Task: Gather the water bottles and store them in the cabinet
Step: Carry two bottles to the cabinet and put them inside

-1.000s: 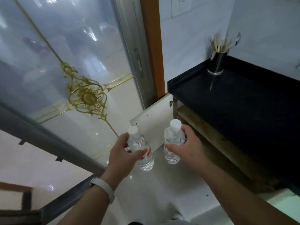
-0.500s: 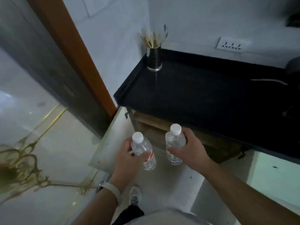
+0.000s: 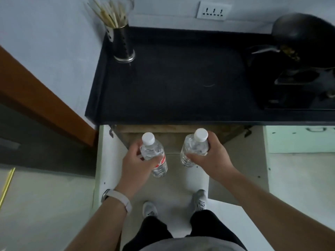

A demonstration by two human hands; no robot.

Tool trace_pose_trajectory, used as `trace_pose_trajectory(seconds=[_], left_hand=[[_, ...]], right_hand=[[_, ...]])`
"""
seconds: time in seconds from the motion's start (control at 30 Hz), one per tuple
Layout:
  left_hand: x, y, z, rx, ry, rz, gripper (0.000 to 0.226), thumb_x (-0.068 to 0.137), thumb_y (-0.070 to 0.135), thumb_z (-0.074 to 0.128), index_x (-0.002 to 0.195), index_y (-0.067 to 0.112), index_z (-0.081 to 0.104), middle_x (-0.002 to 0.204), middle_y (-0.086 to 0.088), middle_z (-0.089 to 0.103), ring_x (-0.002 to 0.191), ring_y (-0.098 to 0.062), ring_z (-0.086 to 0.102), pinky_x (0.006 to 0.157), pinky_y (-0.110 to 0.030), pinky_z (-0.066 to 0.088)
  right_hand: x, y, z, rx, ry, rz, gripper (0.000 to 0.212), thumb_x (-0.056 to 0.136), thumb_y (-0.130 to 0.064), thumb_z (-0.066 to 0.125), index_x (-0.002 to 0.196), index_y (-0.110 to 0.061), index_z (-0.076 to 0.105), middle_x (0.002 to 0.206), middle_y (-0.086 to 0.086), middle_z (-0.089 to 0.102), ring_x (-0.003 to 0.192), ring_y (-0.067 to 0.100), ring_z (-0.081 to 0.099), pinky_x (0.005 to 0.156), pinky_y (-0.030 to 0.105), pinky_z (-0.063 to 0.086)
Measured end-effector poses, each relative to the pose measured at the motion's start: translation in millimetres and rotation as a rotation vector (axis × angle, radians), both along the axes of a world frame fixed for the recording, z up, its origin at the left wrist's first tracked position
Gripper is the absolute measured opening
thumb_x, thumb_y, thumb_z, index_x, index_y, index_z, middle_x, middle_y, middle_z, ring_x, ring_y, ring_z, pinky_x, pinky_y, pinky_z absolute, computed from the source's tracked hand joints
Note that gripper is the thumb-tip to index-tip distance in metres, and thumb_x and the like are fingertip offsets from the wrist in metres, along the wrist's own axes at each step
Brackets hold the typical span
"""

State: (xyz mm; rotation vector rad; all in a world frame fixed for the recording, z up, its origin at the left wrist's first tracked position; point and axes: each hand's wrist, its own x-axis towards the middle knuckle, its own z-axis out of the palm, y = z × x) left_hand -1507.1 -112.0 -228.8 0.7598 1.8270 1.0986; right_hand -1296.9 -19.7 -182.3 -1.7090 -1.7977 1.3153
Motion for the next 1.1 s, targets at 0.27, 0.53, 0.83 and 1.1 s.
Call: trace_pose_trajectory(seconds=[0.27, 0.53, 0.83, 1.1], left_hand=[[21, 21, -59, -0.100, -0.007, 0.044, 0.055, 0.074, 0.020, 0.088, 0.120, 0.028, 0.060, 0.105, 0.014, 0.069, 0.093, 0.004, 0.066, 0.071, -0.011, 0.047], [35, 57, -189, -0.085, 0.014, 0.124, 0.060, 0.066, 0.026, 0.094, 0.117, 0.032, 0.063, 0.107, 0.012, 0.072, 0.098, -0.005, 0.069, 0.091, -0.033, 0.056], [26, 109, -349, 0.024, 0.070, 0.053, 0.051, 0.066, 0.027, 0.093, 0.106, 0.040, 0.064, 0.099, 0.026, 0.072, 0.092, 0.005, 0.068, 0.083, -0.027, 0.055], [13, 147, -456, 0.143, 0.101, 0.006, 0.059, 0.069, 0.016, 0.090, 0.119, 0.030, 0.063, 0.112, 0.011, 0.073, 0.104, -0.009, 0.070, 0.092, -0.040, 0.058]], right_hand=[[11, 20, -75, -0.111, 0.034, -0.073, 0.066, 0.070, -0.028, 0.085, 0.118, -0.043, 0.041, 0.103, -0.018, 0.060, 0.094, 0.002, 0.060, 0.081, 0.029, 0.051], [11, 53, -218, -0.108, 0.035, -0.095, 0.066, 0.071, -0.032, 0.086, 0.123, -0.032, 0.045, 0.098, -0.019, 0.060, 0.086, -0.002, 0.060, 0.066, 0.016, 0.045], [10, 100, -396, 0.043, 0.134, -0.053, 0.057, 0.066, -0.031, 0.088, 0.102, -0.047, 0.047, 0.097, -0.025, 0.062, 0.089, -0.008, 0.062, 0.078, 0.023, 0.053], [-10, 137, -513, 0.172, 0.201, 0.045, 0.071, 0.068, -0.034, 0.086, 0.120, -0.048, 0.039, 0.103, -0.033, 0.053, 0.094, -0.005, 0.058, 0.076, 0.017, 0.045]])
